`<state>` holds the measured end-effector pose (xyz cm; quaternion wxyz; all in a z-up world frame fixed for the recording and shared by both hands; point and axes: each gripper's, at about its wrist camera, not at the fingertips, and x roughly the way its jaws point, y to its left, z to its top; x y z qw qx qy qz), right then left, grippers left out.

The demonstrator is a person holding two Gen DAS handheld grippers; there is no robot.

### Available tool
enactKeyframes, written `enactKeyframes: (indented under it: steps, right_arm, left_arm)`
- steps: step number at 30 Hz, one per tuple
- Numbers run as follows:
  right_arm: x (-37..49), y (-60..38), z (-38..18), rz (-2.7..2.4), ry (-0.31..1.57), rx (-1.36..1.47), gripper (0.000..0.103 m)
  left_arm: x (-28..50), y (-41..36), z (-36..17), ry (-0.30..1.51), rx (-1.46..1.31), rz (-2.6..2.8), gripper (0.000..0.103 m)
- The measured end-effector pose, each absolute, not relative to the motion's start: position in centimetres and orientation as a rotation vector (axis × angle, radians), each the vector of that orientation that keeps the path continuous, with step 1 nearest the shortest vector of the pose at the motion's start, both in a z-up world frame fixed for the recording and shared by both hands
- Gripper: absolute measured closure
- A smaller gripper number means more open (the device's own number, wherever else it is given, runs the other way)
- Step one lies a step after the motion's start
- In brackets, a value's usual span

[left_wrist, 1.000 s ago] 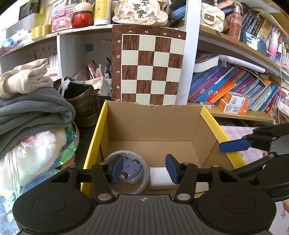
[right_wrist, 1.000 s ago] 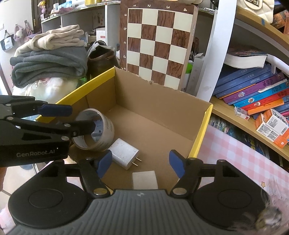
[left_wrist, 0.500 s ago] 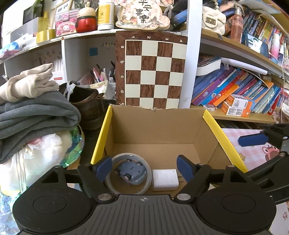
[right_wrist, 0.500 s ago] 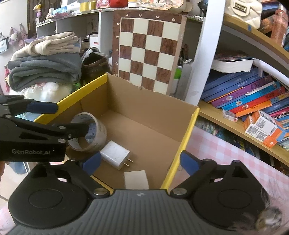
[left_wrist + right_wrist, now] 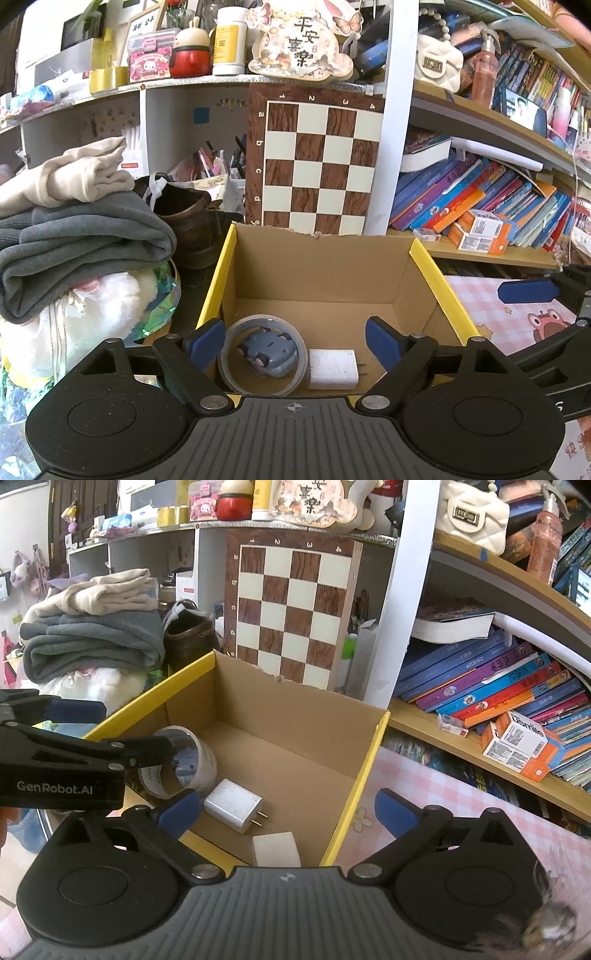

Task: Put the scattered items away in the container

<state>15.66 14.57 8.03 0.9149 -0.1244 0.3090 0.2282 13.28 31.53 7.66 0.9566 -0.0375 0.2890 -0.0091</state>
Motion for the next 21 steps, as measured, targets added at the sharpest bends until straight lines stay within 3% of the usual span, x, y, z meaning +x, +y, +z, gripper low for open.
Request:
enactKeyframes:
  steps: [21]
  right_arm:
    - [13.1, 13.5, 8.2, 0.421, 0.601, -0.223, 0.000]
  left_arm:
    - [11.1, 31.3, 7.8, 0.581, -0.105, 0.009, 0.015]
